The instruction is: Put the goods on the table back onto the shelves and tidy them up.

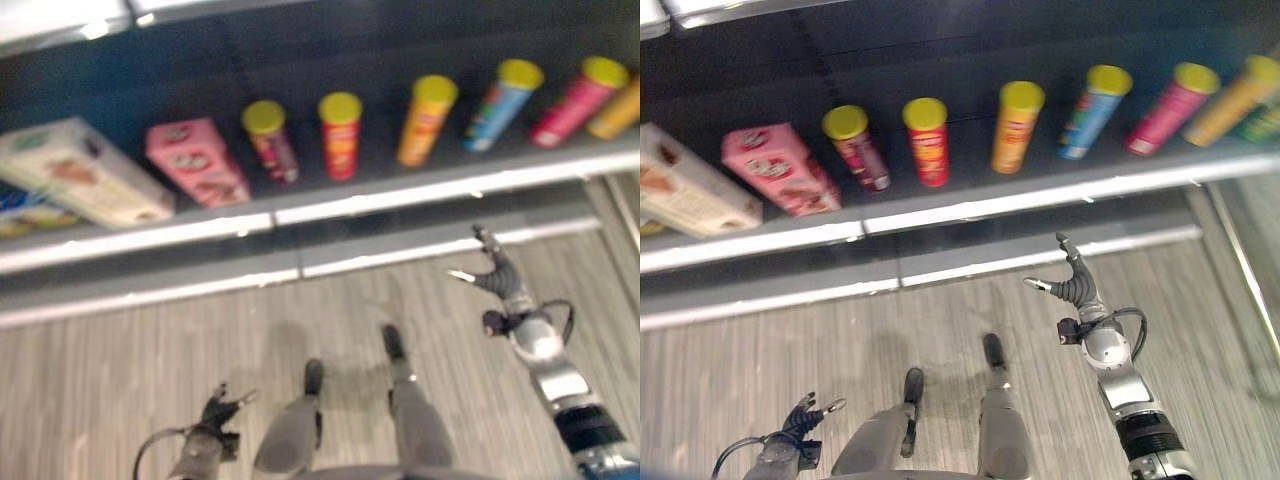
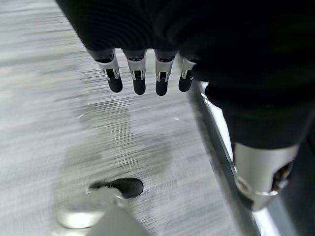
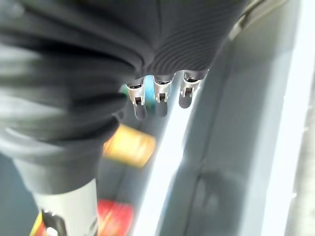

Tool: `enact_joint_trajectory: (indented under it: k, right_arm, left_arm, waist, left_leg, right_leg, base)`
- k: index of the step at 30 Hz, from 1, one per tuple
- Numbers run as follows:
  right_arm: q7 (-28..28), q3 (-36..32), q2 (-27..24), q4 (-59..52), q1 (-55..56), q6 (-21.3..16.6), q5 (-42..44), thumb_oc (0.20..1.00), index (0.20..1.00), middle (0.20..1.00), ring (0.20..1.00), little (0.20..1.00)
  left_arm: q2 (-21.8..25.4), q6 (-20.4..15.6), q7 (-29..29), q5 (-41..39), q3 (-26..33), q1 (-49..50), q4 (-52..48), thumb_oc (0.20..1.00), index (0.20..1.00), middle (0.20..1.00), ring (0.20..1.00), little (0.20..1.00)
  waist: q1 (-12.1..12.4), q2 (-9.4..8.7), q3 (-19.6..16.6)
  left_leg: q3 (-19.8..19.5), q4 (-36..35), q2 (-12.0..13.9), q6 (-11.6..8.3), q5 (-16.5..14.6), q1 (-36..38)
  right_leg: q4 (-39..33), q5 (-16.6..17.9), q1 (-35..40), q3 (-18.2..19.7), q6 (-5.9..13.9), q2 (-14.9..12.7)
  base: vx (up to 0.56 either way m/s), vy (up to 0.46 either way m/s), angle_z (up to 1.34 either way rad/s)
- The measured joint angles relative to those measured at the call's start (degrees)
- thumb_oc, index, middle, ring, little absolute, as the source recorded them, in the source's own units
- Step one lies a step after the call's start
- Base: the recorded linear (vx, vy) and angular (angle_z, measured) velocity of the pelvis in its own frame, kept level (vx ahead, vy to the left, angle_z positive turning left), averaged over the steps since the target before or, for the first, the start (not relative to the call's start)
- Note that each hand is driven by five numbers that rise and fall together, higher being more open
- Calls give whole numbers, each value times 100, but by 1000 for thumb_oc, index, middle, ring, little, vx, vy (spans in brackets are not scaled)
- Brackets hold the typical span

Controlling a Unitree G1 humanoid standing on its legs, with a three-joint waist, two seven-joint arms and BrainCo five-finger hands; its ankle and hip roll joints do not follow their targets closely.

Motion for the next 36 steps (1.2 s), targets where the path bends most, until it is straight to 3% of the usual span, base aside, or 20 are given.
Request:
enact_joint_trajectory:
  k: [1,3,4,6,8,9,10,14,15,16,18,19,21,24,27,30,32,34,35,36]
  right_arm:
    - [-6,-314,-282,94,286,100,120,1000,1000,1000,1000,1000]
    - [14,-487,-535,40,343,199,292,1000,1000,1000,1000,1000]
    - [9,-587,-681,26,369,172,387,1000,1000,1000,1000,1000]
    - [10,-914,-855,-230,435,198,520,1000,1000,1000,1000,1000]
    - [27,-955,-948,-643,553,160,622,1000,1000,1000,1000,1000]
    - [19,-1011,-998,-841,670,120,708,1000,1000,1000,1000,1000]
    - [10,-1114,-1025,-918,662,119,777,1000,1000,1000,1000,1000]
    - [25,-1129,-1554,-1330,683,55,842,1000,1000,1000,1000,1000]
    - [25,-1129,-1554,-1330,683,55,842,1000,1000,1000,1000,1000]
    - [20,-1112,-1898,-1281,627,2,837,1000,1000,1000,1000,1000]
    - [-20,-1201,-1889,-1302,631,13,838,1000,1000,1000,1000,1000]
    - [-37,-1190,-1880,-1297,621,8,839,1000,1000,1000,1000,1000]
    - [-33,-1083,-1891,-1287,532,0,837,1000,1000,1000,1000,1000]
    - [-45,-1079,-1896,-1278,480,-2,840,1000,1000,1000,1000,1000]
    - [-78,-744,-1859,-999,5,-18,864,1000,1000,1000,1000,1000]
    - [-108,-623,-1863,-965,3,-34,949,1000,1000,1000,1000,1000]
    - [-107,-625,-1859,-1002,-11,-33,951,1000,1000,1000,1000,1000]
    - [-102,-538,-1849,-1071,-150,-31,950,1000,1000,1000,1000,1000]
    - [-99,-420,-1886,-1139,-277,-31,950,1000,1000,1000,1000,1000]
    - [-108,-448,-1902,-1176,-317,-60,947,1000,1000,1000,1000,1000]
  left_arm:
    - [-55,-31,1,1,296,-61,107,1000,1000,1000,1000,1000]
    - [84,8,-20,1,594,162,181,1000,1000,1000,1000,1000]
    - [214,82,-11,0,633,301,302,1000,1000,1000,1000,1000]
    - [398,116,-27,6,650,324,336,1000,1000,1000,1000,1000]
    - [565,110,-54,9,815,284,403,1000,1000,1000,1000,1000]
    - [593,121,-84,2,868,229,394,1000,1000,1000,1000,1000]
    - [372,130,-114,4,831,156,391,1000,1000,1000,1000,1000]
    - [-203,154,-229,-2,791,108,338,1000,1000,1000,1000,1000]
    - [-203,154,-229,-2,791,108,338,1000,1000,1000,1000,1000]
    - [-344,169,-248,-11,568,80,262,1000,1000,1000,1000,1000]
    - [-362,165,-266,-23,514,112,182,1000,1000,1000,1000,1000]
    - [-379,162,-268,-33,428,127,159,1000,1000,1000,1000,1000]
    - [-406,136,-286,-35,321,215,146,1000,1000,1000,1000,1000]
    - [-413,108,-332,-31,157,218,158,1000,1000,1000,1000,1000]
    - [-497,80,-396,-4,-85,197,484,1000,1000,1000,1000,1000]
    - [-586,95,-414,-1,-29,285,680,1000,1000,1000,1000,1000]
    - [-581,135,-447,5,93,244,856,1000,1000,1000,1000,1000]
    - [-617,150,-470,9,302,300,956,1000,1000,1000,1000,1000]
    - [-681,200,-464,10,416,392,1053,1000,1000,1000,1000,1000]
    - [-678,205,-456,10,423,423,1042,1000,1000,1000,1000,1000]
  waist:
    - [-198,185,-83]
    - [0,178,-229]
    - [28,115,-391]
    - [17,-87,-704]
    - [-9,-362,-919]
    - [-102,-487,-1043]
    - [-136,-205,-1105]
    - [-207,336,-1261]
    - [-207,336,-1261]
    - [-254,442,-1338]
    - [-184,208,-1283]
    - [-143,95,-1285]
    - [-99,-12,-1257]
    - [-31,29,-1243]
    - [236,81,-1130]
    - [331,466,-1064]
    - [392,521,-1008]
    - [523,466,-978]
    - [544,631,-1030]
    - [539,831,-1023]
  left_leg:
    - [271,-62,254,-23,12,134]
    - [1251,-234,618,-93,20,750]
    - [1457,-229,671,-89,18,912]
    - [1756,-366,694,-145,9,1173]
    - [1693,-352,793,-279,44,1301]
    - [1682,-318,900,-605,32,1475]
    - [1724,-153,1320,-781,19,1468]
    - [1314,716,2079,-1294,445,1244]
    - [1314,716,2079,-1294,445,1244]
    - [501,1389,2134,-1084,986,855]
    - [91,1913,1997,-991,1729,559]
    - [-347,1943,1635,-1102,1181,586]
    - [-447,1589,1128,-1025,529,545]
    - [-501,863,482,-865,314,88]
    - [-802,-746,-300,-831,461,-171]
    - [-659,-552,-249,-939,700,-735]
    - [-412,-464,-200,-1006,752,-909]
    - [-305,-190,-207,-889,683,-823]
    - [-382,-274,-111,-779,433,-596]
    - [-387,-442,11,-538,703,-426]
  right_leg:
    - [611,-452,77,-846,-602,-167]
    - [1519,-732,178,-2200,-230,-817]
    - [1581,-728,280,-2314,-16,-1302]
    - [1246,-653,448,-2379,253,-1715]
    - [628,-220,933,-2308,168,-1632]
    - [486,-444,1336,-2293,87,-1473]
    - [437,-386,1379,-2263,-141,-1085]
    - [445,-712,1374,-2067,-495,-401]
    - [445,-712,1374,-2067,-495,-401]
    - [889,-1107,1055,-1970,-779,-215]
    - [830,-1210,1059,-1653,-1047,-187]
    - [632,-1110,1161,-1416,-1150,-197]
    - [144,-923,1440,-1220,-1249,-158]
    - [-204,-840,1650,-1084,-1270,-59]
    - [-199,-873,1608,-574,-1275,16]
    - [-205,-855,1807,-776,-1484,349]
    - [-190,-888,1767,-596,-1523,417]
    - [-201,-956,1807,-167,-1421,420]
    - [-156,-1019,1896,-85,-1262,536]
    - [132,-1111,1875,-149,-1227,644]
  base:
    - [-72,-471,-178]
    - [62,-454,-253]
    - [218,-431,-258]
    - [226,-393,-158]
    - [150,-300,-97]
    - [212,-374,-61]
    - [200,-314,-35]
    - [135,-321,-57]
    - [94,-378,-51]
    - [137,-418,-70]
    - [233,-218,-86]
    - [234,-136,-77]
    - [153,-44,-63]
    - [349,-91,-36]
    - [262,-58,-77]
    - [328,-15,-54]
    - [368,39,-62]
    - [381,70,-107]
    - [395,82,-77]
    - [408,81,-58]
